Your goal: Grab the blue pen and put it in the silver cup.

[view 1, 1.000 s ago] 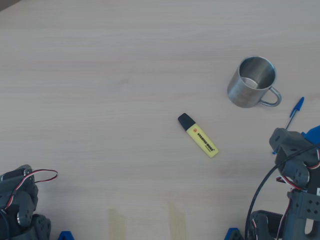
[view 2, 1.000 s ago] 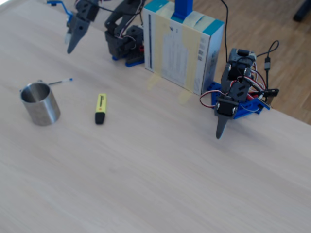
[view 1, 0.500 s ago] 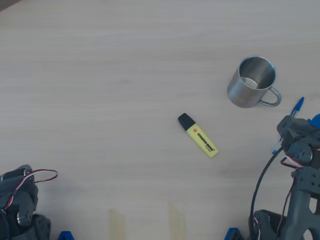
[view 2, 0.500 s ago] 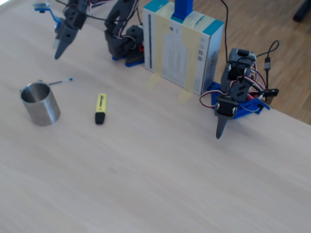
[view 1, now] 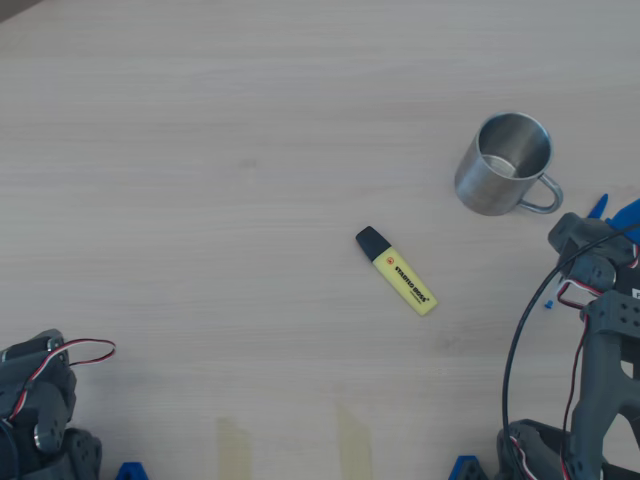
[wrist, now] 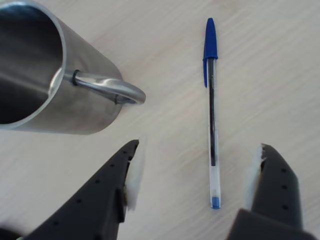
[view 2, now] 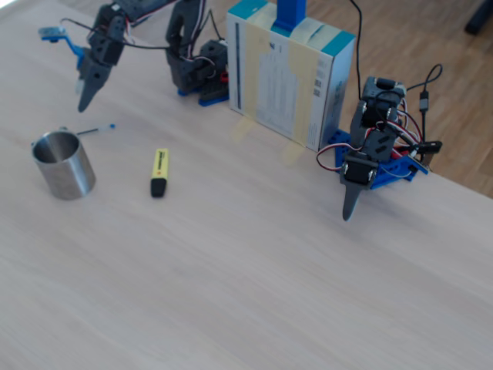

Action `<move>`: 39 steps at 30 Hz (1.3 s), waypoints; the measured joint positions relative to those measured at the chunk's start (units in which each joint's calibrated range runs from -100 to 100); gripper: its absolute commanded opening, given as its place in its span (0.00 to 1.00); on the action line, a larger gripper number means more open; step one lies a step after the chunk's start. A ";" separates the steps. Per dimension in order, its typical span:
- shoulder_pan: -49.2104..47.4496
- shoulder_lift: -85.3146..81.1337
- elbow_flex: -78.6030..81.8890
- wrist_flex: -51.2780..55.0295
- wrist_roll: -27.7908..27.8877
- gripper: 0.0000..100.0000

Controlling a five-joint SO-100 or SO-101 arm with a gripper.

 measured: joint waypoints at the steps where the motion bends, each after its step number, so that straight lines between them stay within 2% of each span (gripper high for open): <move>1: 0.00 0.58 -0.90 0.00 0.00 0.32; 10: 0.00 4.09 -7.75 0.00 0.00 0.32; 27: 2.17 9.17 -8.30 -0.59 0.00 0.32; 39: 4.43 15.34 -8.30 -6.56 0.00 0.32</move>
